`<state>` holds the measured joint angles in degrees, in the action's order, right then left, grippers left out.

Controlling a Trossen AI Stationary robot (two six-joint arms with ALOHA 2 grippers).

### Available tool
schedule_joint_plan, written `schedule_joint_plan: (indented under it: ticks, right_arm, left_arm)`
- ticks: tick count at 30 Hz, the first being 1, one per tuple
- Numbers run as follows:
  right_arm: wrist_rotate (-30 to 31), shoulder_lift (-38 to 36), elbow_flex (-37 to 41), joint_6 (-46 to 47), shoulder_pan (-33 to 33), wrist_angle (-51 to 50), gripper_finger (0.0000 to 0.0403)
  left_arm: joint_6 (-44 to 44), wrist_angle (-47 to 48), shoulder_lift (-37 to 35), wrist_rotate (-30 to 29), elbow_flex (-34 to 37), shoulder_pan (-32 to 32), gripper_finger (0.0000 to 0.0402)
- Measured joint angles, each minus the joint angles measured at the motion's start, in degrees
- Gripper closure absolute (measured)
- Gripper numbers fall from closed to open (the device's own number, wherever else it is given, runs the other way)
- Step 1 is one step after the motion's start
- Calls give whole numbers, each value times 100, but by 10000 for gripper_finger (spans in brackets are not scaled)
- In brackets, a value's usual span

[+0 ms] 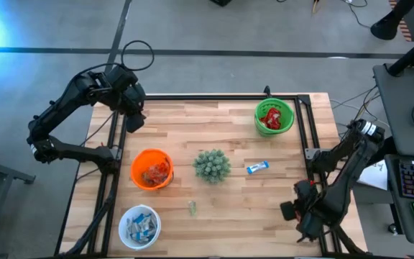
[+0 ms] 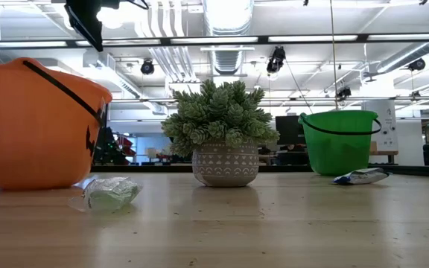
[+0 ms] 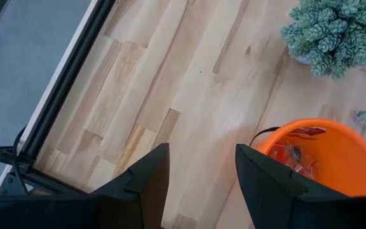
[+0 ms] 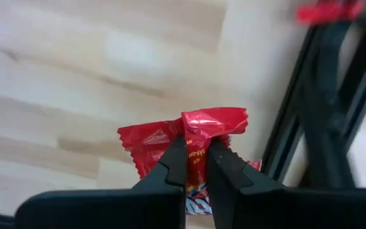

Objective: Sort candy
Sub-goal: Put the red candy into the green bucket

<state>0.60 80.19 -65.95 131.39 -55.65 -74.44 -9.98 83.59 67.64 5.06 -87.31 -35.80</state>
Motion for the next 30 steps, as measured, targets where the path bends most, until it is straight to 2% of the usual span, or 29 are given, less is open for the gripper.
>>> schedule_joint_plan:
  ticks: [4, 13, 19, 24, 30]
  right_arm:
    - [642, -308, -287, -189, 209, -734, 381]
    - [2098, -1348, -108, -968, 1005, -1141, 381]
    - [2453, -1867, -33, -1999, 2007, -1321, 381]
    - [2796, -2179, -33, -3145, 3100, -1330, 381]
    - [2808, -2364, -33, -4543, 4468, -1198, 381]
  left_arm:
    - [44, 0, 3, 0, 0, 1, 240]
    - [107, 5, 6, 2, 0, 1, 240]
    - [109, 16, 9, 2, 0, 0, 240]
    - [108, 22, 9, 2, 0, 1, 240]
    - [146, 22, 9, 2, 0, 1, 240]
